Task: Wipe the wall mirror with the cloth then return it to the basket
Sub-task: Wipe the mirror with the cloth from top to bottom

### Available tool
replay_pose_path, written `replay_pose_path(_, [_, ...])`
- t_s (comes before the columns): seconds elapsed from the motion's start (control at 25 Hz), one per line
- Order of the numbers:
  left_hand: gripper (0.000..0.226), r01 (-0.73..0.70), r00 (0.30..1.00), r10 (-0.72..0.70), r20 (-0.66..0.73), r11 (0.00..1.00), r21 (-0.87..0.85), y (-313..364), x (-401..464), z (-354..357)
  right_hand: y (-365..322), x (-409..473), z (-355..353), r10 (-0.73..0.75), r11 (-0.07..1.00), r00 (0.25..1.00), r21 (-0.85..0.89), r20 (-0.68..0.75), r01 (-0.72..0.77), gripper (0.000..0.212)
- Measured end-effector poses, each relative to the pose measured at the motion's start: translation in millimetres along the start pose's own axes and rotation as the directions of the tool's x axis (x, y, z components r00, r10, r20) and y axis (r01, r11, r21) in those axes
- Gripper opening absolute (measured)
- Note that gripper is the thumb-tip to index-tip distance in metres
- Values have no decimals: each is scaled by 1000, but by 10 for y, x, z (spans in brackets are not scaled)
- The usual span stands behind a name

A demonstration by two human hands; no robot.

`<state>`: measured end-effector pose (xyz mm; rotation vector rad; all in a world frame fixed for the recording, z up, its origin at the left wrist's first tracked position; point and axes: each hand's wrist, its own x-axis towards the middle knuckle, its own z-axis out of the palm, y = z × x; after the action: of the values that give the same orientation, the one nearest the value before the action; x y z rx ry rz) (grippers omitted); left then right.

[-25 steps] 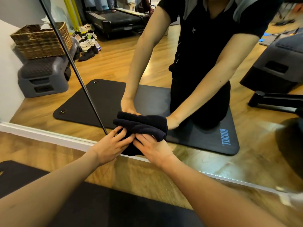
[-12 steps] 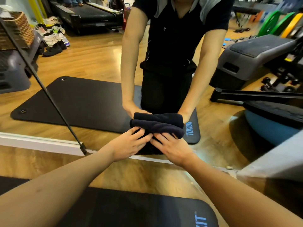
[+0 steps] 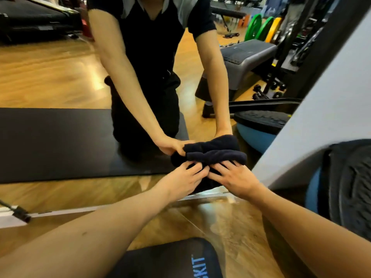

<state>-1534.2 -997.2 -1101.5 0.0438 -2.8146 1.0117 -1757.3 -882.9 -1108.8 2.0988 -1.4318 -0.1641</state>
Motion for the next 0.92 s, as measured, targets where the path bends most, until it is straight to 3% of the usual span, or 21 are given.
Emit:
replay_pose_path(0.32, [55, -38, 997, 40, -70, 999, 34, 523, 1097, -29, 677, -843, 129, 99, 995, 986, -47, 135, -93, 74])
replay_pose_path(0.44, [58, 20, 999, -20, -50, 1000, 2, 636, 1269, 51, 722, -963, 178, 146, 989, 976, -22, 160, -144, 83])
replay_pose_path(0.76, [53, -9, 997, 11, -74, 999, 32, 772, 1313, 192, 566, -1078, 445, 204, 977, 965, 31, 167, -212, 75])
replay_pose_path(0.92, [56, -33, 999, 34, -22, 999, 31, 954, 1231, 271, 365, -1099, 596, 239, 963, 949, 72, 206, -258, 76])
